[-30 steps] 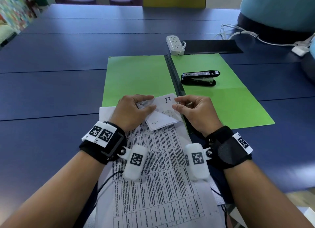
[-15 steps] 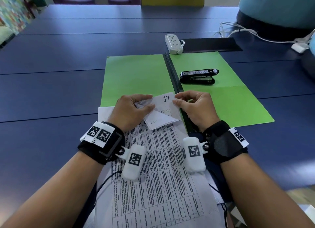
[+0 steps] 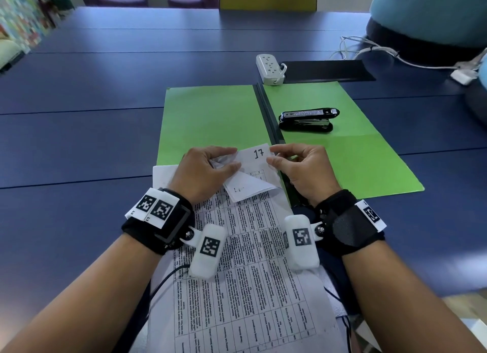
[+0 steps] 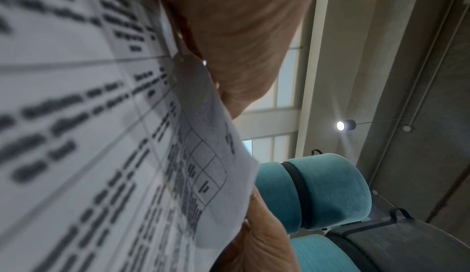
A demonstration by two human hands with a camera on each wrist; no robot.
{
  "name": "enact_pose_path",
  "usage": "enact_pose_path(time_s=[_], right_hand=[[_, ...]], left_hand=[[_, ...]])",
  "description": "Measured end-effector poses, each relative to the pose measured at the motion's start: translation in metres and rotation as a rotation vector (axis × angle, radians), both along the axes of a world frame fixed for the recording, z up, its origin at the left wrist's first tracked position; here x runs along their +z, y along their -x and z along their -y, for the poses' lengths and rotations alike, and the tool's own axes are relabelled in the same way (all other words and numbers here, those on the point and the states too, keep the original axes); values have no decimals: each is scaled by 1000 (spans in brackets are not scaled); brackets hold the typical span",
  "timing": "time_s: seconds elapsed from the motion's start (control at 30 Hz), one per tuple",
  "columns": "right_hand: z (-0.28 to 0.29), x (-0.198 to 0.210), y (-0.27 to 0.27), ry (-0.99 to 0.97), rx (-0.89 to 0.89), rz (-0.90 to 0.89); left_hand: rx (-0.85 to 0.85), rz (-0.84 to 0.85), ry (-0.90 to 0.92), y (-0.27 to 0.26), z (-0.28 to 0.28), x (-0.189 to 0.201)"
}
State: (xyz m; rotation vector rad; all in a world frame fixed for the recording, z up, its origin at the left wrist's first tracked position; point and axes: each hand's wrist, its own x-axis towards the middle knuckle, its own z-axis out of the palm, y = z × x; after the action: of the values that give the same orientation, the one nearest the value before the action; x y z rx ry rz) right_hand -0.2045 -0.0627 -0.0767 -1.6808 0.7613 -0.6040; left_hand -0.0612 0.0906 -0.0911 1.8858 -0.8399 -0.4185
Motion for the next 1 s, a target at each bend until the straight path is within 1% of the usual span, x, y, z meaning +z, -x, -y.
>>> enact_pose_path(time_s=[0.23, 0.43, 0.5, 0.63, 0.7, 0.77, 0.87, 1.0], right_hand=[[0, 0, 0, 17, 7, 6], [0, -1, -1, 102, 31, -91], [-2, 2, 2, 139, 88, -93], [-6, 7, 11, 184, 290, -118], [-8, 7, 12, 194, 317, -101], [-8, 7, 11, 167, 269, -52], [-5, 5, 8, 114, 126, 10], [0, -2, 7, 119, 44, -34]], left_hand=[[0, -17, -21, 0, 0, 0], [-7, -56, 14, -2, 0, -3], [-30, -69, 54, -2, 0, -4], [-66, -75, 71, -3, 0, -3], [-66, -88, 92, -2, 1, -4], [-66, -127, 83, 1, 1, 0], [-28, -121, 72, 2, 2, 2], [-17, -122, 38, -1, 1, 0]])
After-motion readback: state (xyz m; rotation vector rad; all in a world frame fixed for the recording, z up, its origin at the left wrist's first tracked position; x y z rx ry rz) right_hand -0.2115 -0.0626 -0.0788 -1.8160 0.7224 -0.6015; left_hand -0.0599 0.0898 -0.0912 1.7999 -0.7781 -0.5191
